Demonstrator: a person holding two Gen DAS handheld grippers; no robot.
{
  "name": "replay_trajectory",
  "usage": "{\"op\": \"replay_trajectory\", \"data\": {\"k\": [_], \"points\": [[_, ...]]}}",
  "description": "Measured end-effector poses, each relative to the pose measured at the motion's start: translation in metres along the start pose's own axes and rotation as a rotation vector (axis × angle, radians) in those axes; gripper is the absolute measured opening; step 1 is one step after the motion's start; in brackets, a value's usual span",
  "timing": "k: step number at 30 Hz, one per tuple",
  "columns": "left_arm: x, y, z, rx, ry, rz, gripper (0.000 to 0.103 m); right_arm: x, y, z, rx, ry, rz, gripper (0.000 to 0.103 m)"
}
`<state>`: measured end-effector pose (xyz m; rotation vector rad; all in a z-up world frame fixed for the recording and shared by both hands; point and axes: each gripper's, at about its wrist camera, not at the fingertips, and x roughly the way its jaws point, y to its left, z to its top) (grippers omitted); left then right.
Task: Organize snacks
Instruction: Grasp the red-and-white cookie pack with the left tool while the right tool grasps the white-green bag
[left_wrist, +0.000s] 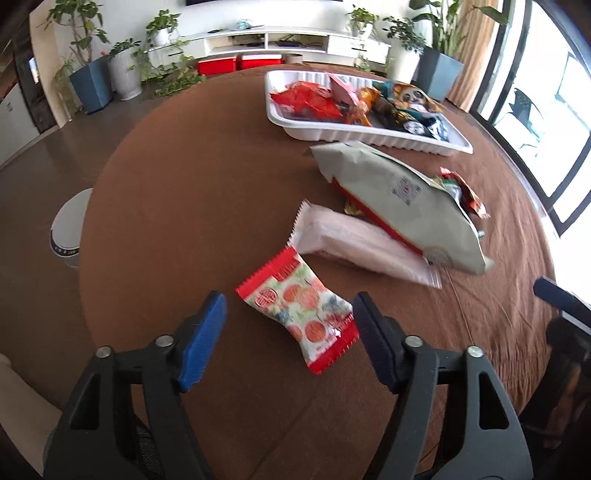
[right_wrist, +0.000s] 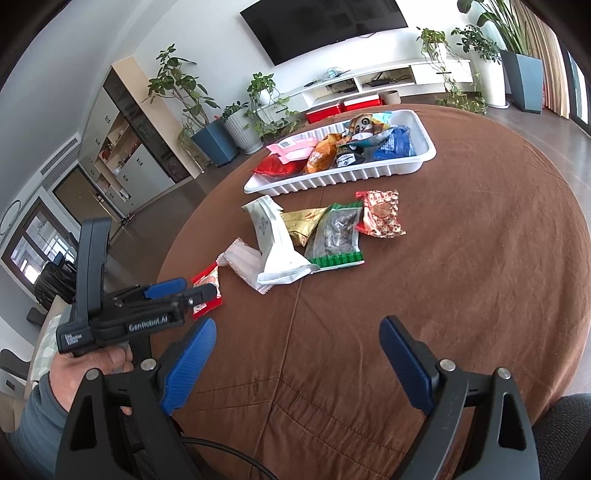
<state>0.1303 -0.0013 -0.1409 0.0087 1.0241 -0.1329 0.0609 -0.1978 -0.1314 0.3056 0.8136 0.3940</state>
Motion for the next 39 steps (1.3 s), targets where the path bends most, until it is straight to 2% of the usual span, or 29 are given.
{"op": "replay_trajectory", "data": {"k": [6, 9, 11, 13, 17, 24, 30, 32, 39], "points": [[0.017, -0.004, 0.003, 0.016, 0.037, 0.011, 0.076, 0.003, 0.000, -0.001, 0.006, 0.007, 0.005, 0.093], [0.019, -0.010, 0.002, 0.043, 0.027, 0.014, 0.073, 0.003, -0.001, -0.001, 0.007, 0.005, 0.005, 0.093], [0.019, -0.011, 0.003, 0.059, 0.024, 0.008, 0.065, 0.002, -0.003, -0.001, 0.010, 0.004, 0.005, 0.093], [0.018, -0.010, 0.004, 0.065, 0.018, -0.001, 0.050, 0.002, -0.004, 0.000, 0.010, 0.002, 0.002, 0.093], [0.015, -0.004, 0.005, 0.080, 0.016, -0.002, 0.037, 0.002, -0.003, 0.000, 0.007, 0.006, -0.001, 0.090], [0.011, -0.005, -0.001, 0.121, 0.014, -0.043, 0.033, 0.002, 0.008, 0.005, -0.045, 0.006, -0.030, 0.089], [0.004, -0.005, -0.009, 0.133, 0.027, -0.101, 0.032, 0.013, 0.029, 0.030, -0.161, 0.007, -0.061, 0.083], [0.000, -0.005, -0.011, 0.135, 0.021, -0.110, 0.032, 0.025, 0.039, 0.041, -0.222, 0.029, -0.078, 0.077], [0.000, 0.004, -0.013, 0.096, 0.014, -0.158, 0.032, 0.075, 0.064, 0.070, -0.338, 0.135, -0.082, 0.073]]}}
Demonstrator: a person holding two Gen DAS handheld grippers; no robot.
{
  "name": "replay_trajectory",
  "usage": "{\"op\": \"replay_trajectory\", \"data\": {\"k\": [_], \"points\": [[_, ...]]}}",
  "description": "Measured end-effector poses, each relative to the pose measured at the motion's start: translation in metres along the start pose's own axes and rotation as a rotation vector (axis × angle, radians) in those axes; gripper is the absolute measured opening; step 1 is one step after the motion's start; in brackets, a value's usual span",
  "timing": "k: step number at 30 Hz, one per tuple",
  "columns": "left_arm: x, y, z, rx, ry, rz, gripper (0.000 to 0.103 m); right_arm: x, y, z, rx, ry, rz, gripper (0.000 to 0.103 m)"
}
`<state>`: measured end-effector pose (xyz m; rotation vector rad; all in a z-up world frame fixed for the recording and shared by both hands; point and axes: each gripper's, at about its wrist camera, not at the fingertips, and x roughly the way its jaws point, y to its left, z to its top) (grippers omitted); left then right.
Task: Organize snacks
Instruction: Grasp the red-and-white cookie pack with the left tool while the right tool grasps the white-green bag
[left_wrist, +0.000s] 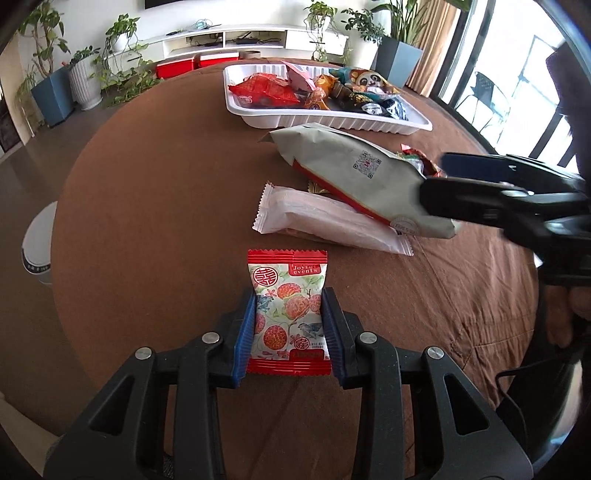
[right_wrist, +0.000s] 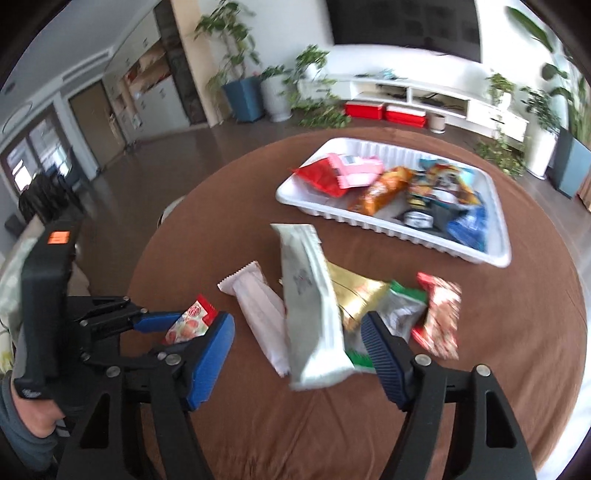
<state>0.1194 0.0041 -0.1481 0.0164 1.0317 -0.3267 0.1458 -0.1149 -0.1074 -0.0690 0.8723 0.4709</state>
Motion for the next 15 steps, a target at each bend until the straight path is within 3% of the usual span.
{"op": "replay_trajectory", "data": {"k": [6, 9, 11, 15], "points": [[-0.001, 0.006, -0.002, -0.028, -0.010, -0.024, 0.032, 0.040, 0.002, 0.013, -0.045, 0.113, -0.045, 0.063], [-0.001, 0.006, -0.002, -0.029, -0.012, -0.031, 0.032, 0.047, 0.009, 0.015, -0.100, 0.130, -0.068, 0.052], [0.000, 0.006, -0.002, -0.029, -0.012, -0.036, 0.032, 0.050, 0.011, 0.014, -0.123, 0.141, -0.078, 0.037], [-0.002, 0.006, -0.003, -0.029, -0.014, -0.042, 0.032, 0.055, 0.009, 0.012, -0.119, 0.163, -0.065, 0.026]]}}
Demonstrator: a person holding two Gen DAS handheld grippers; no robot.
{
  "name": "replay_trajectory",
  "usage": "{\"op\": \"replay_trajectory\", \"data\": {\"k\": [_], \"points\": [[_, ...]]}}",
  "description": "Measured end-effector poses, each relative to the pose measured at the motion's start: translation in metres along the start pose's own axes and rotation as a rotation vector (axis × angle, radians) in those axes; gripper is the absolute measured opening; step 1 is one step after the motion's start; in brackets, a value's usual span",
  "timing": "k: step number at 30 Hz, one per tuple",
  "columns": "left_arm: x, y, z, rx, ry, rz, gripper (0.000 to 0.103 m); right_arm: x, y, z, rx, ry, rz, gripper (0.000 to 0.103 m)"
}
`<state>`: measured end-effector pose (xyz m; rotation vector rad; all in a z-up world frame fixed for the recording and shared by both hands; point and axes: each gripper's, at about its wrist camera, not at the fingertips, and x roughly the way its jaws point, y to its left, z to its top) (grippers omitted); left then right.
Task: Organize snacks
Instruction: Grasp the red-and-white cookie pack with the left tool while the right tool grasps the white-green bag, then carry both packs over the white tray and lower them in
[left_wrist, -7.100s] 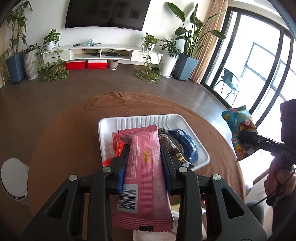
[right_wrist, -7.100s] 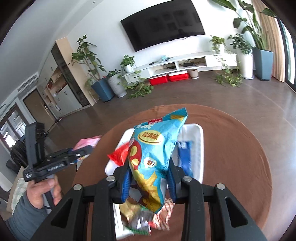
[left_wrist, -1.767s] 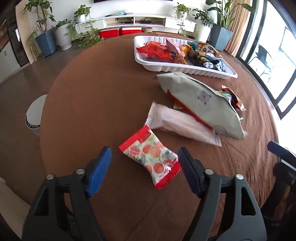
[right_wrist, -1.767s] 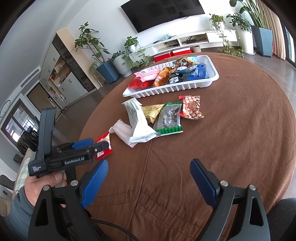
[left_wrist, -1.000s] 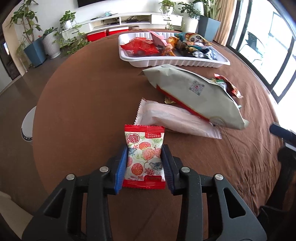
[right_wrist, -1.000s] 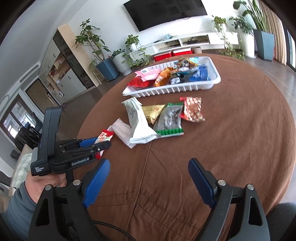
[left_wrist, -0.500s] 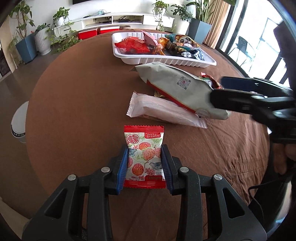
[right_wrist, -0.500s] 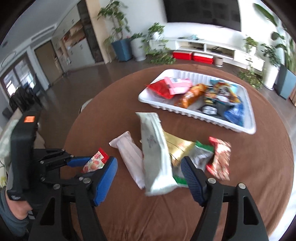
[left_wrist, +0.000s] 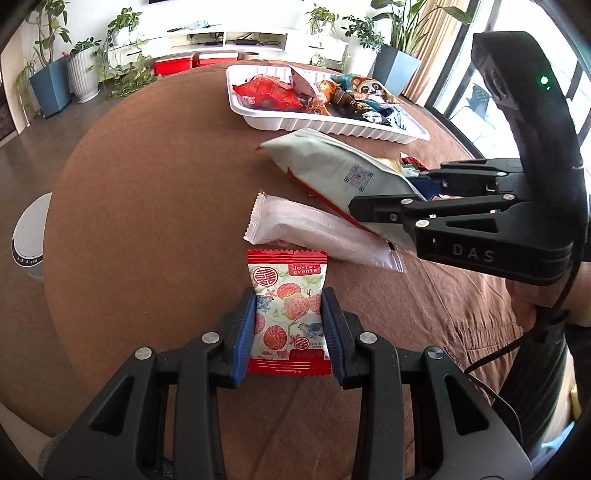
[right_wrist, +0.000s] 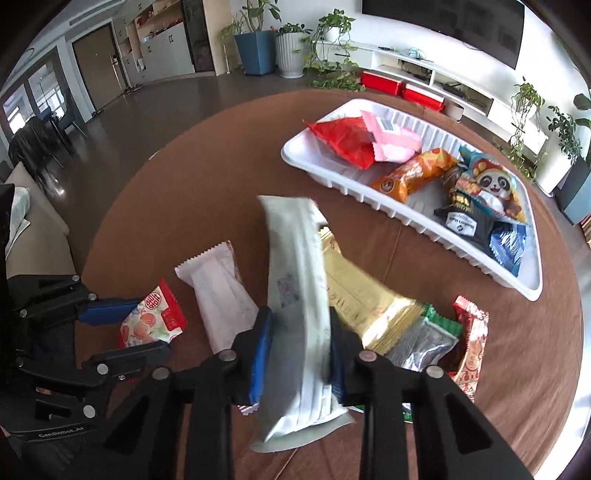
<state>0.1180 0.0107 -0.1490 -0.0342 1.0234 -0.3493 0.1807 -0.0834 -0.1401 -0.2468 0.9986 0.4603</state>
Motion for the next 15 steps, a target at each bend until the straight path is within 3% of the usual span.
{"op": "replay_trajectory", "data": {"k": [1, 4, 10, 15], "points": [[0.000, 0.000, 0.000, 0.000, 0.000, -0.001, 0.032, 0.001, 0.000, -0.001, -0.003, 0.006, 0.003, 0.019], [0.000, 0.000, 0.000, -0.001, -0.001, -0.001, 0.032, 0.004, 0.002, -0.003, -0.008, 0.012, 0.002, 0.017], [-0.001, 0.000, 0.000, 0.000, -0.006, -0.004, 0.032, -0.002, -0.001, -0.009, 0.034, -0.004, 0.044, 0.015], [-0.004, 0.001, -0.001, -0.004, -0.014, -0.005, 0.032, -0.022, -0.009, -0.013, 0.095, -0.068, 0.080, 0.015]]}}
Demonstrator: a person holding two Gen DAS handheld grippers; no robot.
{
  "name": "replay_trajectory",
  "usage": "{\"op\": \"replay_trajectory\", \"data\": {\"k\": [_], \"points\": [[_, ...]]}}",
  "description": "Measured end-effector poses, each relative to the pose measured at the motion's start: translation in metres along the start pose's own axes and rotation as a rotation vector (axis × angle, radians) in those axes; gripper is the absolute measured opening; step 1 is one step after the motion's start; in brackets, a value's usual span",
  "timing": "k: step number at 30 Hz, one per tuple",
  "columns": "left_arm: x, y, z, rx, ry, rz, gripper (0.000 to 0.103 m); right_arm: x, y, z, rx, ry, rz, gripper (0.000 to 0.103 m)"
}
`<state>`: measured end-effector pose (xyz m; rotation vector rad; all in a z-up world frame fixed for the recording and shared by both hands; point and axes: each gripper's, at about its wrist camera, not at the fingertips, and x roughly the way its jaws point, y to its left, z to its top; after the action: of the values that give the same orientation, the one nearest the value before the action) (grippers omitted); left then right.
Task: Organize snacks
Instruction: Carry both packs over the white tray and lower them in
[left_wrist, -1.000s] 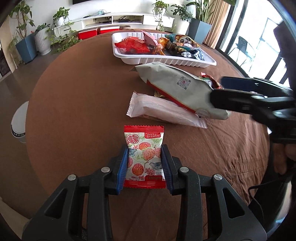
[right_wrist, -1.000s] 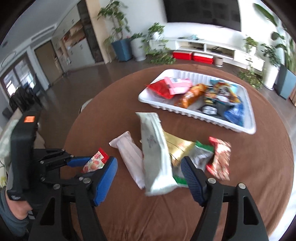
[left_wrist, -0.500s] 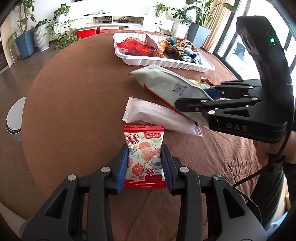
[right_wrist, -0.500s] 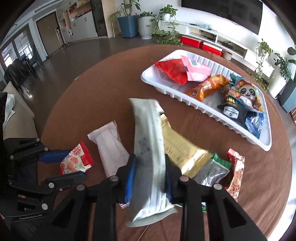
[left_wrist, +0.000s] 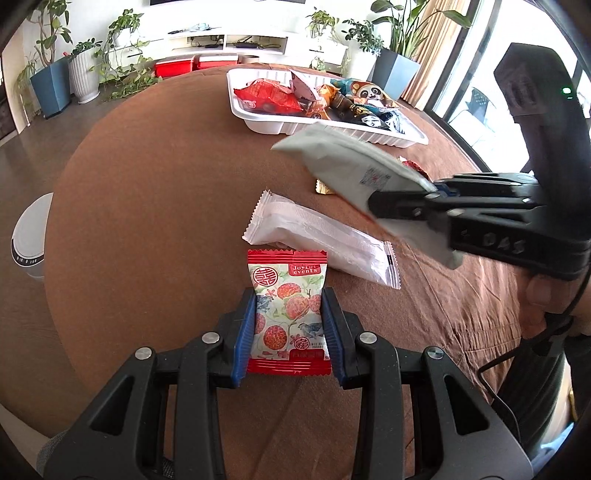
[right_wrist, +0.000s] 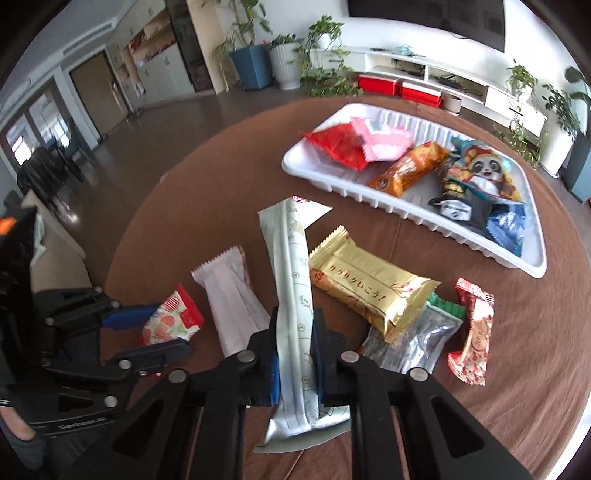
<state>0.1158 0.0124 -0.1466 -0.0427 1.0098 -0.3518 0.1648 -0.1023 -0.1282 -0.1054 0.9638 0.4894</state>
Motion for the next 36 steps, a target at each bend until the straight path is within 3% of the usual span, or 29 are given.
{"op": "replay_trajectory", "data": {"k": [15, 23, 30, 36], "points": [[-0.012, -0.002, -0.003, -0.016, -0.038, -0.040, 0.031, -0.056, -0.040, -0.022, 0.205, -0.162, 0.076, 0.015], [-0.029, 0.000, 0.005, -0.049, -0.069, -0.085, 0.031, -0.079, -0.072, -0.032, 0.288, -0.230, 0.059, 0.015], [-0.040, 0.000, 0.042, -0.043, -0.119, -0.101, 0.031, -0.094, -0.100, -0.022, 0.345, -0.281, 0.028, 0.015], [-0.044, 0.000, 0.100, -0.010, -0.172, -0.093, 0.031, -0.112, -0.117, 0.007, 0.346, -0.336, -0.004, 0.015]]}}
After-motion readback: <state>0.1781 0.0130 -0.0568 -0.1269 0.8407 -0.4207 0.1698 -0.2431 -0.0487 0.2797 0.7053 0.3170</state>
